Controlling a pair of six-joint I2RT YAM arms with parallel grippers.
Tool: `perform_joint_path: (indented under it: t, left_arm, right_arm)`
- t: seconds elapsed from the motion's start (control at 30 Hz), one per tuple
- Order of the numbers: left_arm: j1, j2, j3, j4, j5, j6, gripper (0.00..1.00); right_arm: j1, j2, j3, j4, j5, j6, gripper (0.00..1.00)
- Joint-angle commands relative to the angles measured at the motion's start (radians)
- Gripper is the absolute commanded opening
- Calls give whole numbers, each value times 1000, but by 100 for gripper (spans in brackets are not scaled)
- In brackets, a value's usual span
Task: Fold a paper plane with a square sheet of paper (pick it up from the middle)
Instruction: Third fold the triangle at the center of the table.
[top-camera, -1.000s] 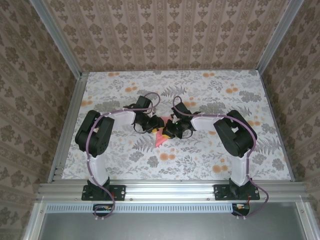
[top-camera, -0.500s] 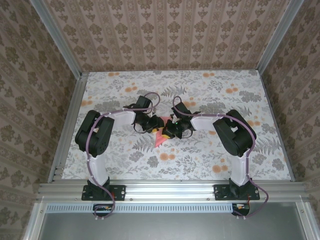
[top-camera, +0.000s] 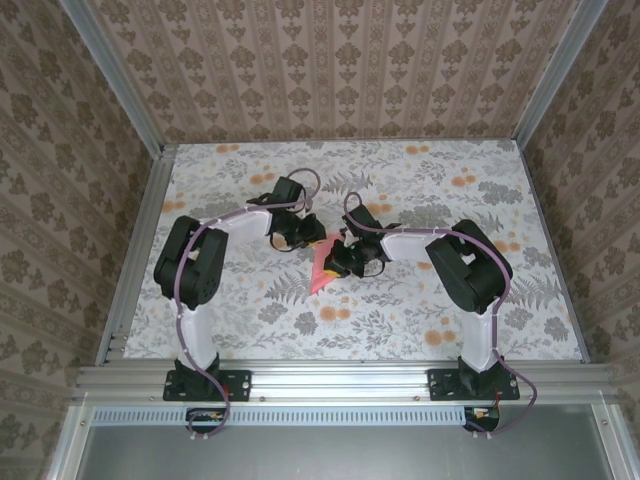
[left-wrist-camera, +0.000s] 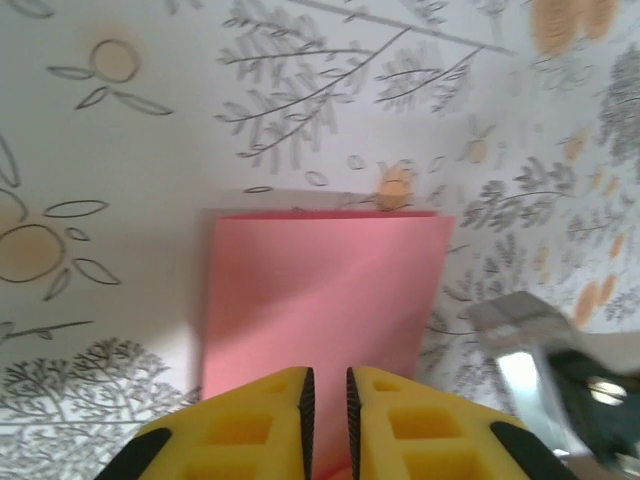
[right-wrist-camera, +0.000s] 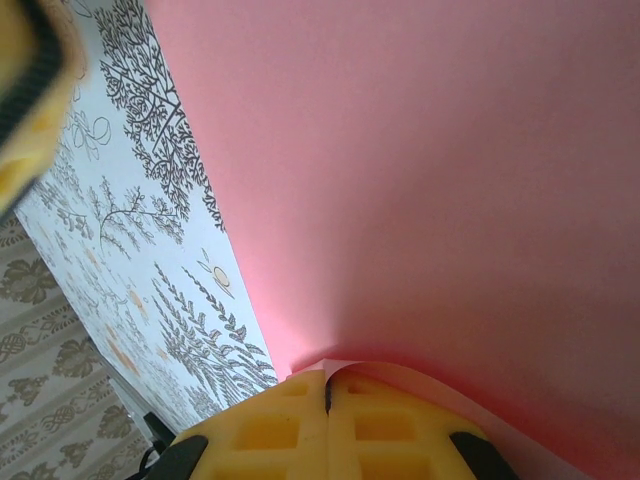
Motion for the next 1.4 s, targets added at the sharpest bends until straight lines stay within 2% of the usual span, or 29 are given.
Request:
perform_joint_path:
  t: [0.0,0.2,0.63,1.13,1.37]
  left_arm:
    - [5,35,13,-61,-17,23,16]
    - [1,49,-4,-67,-19,21,14]
    - [-6,55,-9,-61,-8,21,14]
    - [-9,39,-6,-58,2,21,14]
    - [-9,30,-6,-54,12,20,14]
  right_arm:
    - [7,-21,4,-11,9,-18,5]
    - [7,-16,18,37,-21,-14,5]
    - [7,9,41,20,-25,-33,5]
    - [17,24,62,-90,-22,-89,6]
    - [22,31,64,-82,-29,-99,6]
